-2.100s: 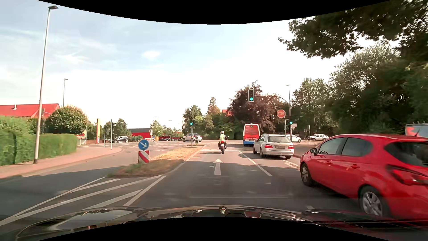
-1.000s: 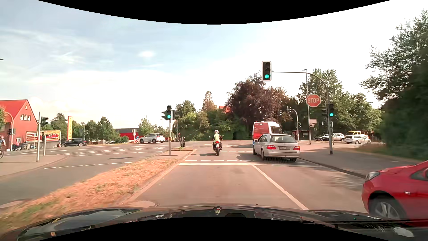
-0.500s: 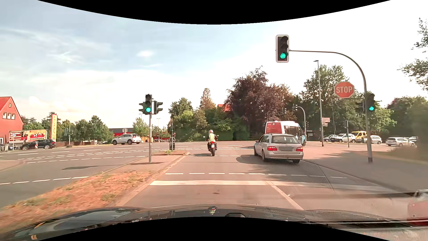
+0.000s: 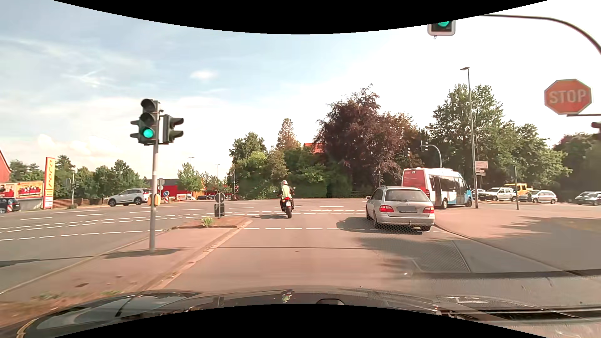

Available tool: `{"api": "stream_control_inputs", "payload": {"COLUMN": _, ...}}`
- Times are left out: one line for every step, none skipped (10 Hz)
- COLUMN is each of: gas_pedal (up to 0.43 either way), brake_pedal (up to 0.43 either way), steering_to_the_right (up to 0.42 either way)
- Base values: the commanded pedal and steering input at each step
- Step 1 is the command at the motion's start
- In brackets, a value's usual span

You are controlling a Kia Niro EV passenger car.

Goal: Follow the waypoints while adhering to traffic rules and regulations

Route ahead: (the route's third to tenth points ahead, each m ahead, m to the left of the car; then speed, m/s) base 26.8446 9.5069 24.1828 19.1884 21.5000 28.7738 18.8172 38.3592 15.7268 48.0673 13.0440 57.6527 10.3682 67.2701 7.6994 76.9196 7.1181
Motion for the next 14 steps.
{"api": "stream_control_inputs", "payload": {"gas_pedal": 0.087, "brake_pedal": 0.000, "steering_to_the_right": 0.004}}
{"api": "stream_control_inputs", "payload": {"gas_pedal": 0.087, "brake_pedal": 0.000, "steering_to_the_right": -0.001}}
{"api": "stream_control_inputs", "payload": {"gas_pedal": 0.087, "brake_pedal": 0.000, "steering_to_the_right": -0.010}}
{"api": "stream_control_inputs", "payload": {"gas_pedal": 0.087, "brake_pedal": 0.000, "steering_to_the_right": -0.018}}
{"api": "stream_control_inputs", "payload": {"gas_pedal": 0.087, "brake_pedal": 0.000, "steering_to_the_right": -0.025}}
{"api": "stream_control_inputs", "payload": {"gas_pedal": 0.087, "brake_pedal": 0.000, "steering_to_the_right": -0.030}}
{"api": "stream_control_inputs", "payload": {"gas_pedal": 0.087, "brake_pedal": 0.000, "steering_to_the_right": -0.032}}
{"api": "stream_control_inputs", "payload": {"gas_pedal": 0.087, "brake_pedal": 0.000, "steering_to_the_right": -0.035}}
{"api": "stream_control_inputs", "payload": {"gas_pedal": 0.087, "brake_pedal": 0.000, "steering_to_the_right": -0.040}}
{"api": "stream_control_inputs", "payload": {"gas_pedal": 0.087, "brake_pedal": 0.000, "steering_to_the_right": -0.044}}
{"api": "stream_control_inputs", "payload": {"gas_pedal": 0.087, "brake_pedal": 0.000, "steering_to_the_right": -0.049}}
{"api": "stream_control_inputs", "payload": {"gas_pedal": 0.087, "brake_pedal": 0.000, "steering_to_the_right": -0.055}}
{"api": "stream_control_inputs", "payload": {"gas_pedal": 0.087, "brake_pedal": 0.000, "steering_to_the_right": -0.067}}
{"api": "stream_control_inputs", "payload": {"gas_pedal": 0.087, "brake_pedal": 0.000, "steering_to_the_right": -0.079}}
